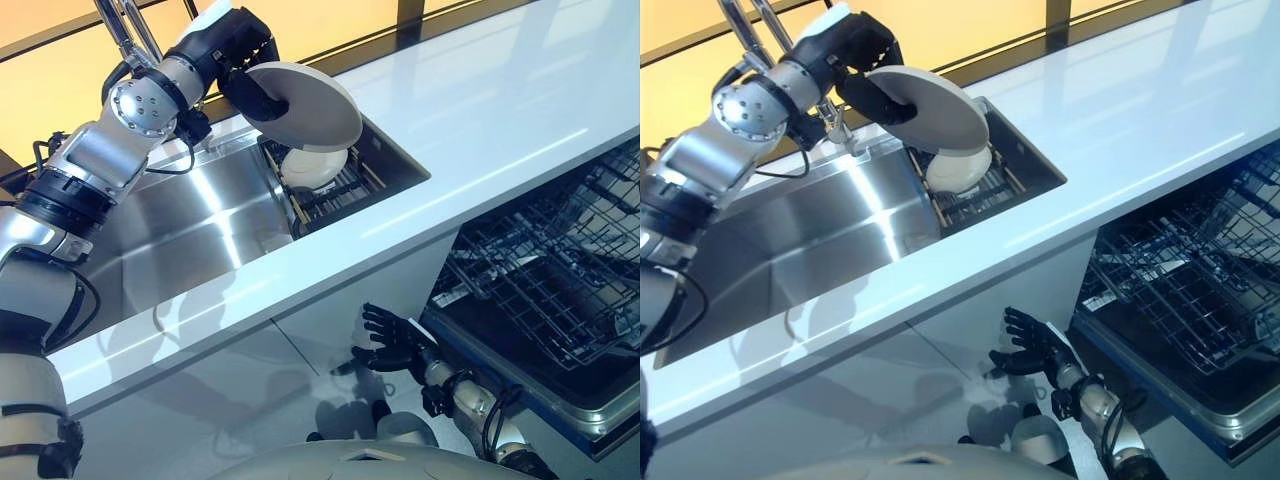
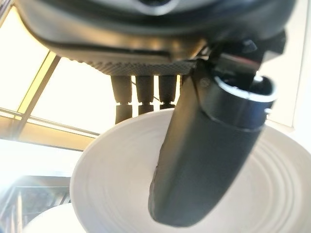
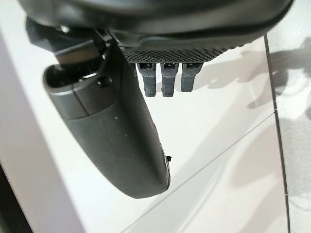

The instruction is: Pick up plates and place into dishwasher.

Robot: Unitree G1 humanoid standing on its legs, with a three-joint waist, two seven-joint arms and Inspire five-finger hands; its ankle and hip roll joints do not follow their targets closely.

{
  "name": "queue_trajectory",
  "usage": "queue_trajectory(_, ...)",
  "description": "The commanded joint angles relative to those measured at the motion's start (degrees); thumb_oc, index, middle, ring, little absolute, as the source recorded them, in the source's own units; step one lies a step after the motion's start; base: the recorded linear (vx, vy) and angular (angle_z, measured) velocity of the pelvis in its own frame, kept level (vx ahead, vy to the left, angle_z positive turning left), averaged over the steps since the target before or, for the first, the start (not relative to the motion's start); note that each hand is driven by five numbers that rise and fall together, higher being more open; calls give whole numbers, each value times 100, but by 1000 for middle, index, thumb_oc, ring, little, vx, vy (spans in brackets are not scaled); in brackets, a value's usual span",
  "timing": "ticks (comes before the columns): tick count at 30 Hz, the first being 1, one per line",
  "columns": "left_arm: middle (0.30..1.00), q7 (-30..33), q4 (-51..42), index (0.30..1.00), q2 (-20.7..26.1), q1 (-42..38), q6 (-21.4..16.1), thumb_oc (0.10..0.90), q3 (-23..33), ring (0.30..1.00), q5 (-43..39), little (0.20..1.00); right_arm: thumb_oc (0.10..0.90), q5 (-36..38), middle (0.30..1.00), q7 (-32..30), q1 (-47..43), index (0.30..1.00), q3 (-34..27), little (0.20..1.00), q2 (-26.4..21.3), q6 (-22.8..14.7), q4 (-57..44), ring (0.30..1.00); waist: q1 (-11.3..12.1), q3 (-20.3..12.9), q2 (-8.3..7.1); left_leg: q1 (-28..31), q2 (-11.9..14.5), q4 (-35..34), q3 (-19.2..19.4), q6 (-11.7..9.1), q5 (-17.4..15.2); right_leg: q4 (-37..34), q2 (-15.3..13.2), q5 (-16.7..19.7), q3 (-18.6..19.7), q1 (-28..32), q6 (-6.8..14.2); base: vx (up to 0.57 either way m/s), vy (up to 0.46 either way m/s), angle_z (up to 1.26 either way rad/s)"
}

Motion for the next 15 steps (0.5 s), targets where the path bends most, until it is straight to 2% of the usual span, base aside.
queue_trajectory(1, 300, 130, 282, 300, 369, -412, -602, 100, 738, 300, -286, 200, 800, 348, 900, 244, -53, 900, -285, 900, -70, -594, -689, 900, -19, -531, -31, -46, 45, 92, -5, -2, -345, 206, 85, -429, 29, 0, 454, -73, 17, -1)
queue_trajectory(5, 300, 48, 159, 300, 422, -252, -623, 100, 812, 300, -327, 200, 800, 524, 900, 427, -17, 900, -409, 900, -170, -617, -758, 900, -30, -531, -69, -40, 46, 69, 19, 11, -352, 215, 107, -424, 59, -25, 457, -49, 16, -2)
queue_trajectory(12, 300, -200, 140, 300, 515, -36, -709, 100, 890, 300, -467, 200, 800, 1393, 900, 1141, 38, 900, -842, 900, -426, -588, -1072, 900, -77, -549, -186, -48, 57, 40, 89, 28, -367, 216, 130, -396, 107, -86, 476, -35, 14, -6)
queue_trajectory(15, 300, -237, 144, 300, 545, 12, -731, 100, 924, 300, -503, 200, 800, 1527, 900, 1260, 66, 900, -961, 900, -492, -586, -1151, 900, -91, -549, -204, -55, 57, 43, 98, 29, -367, 227, 135, -395, 117, -105, 475, -10, 9, 0)
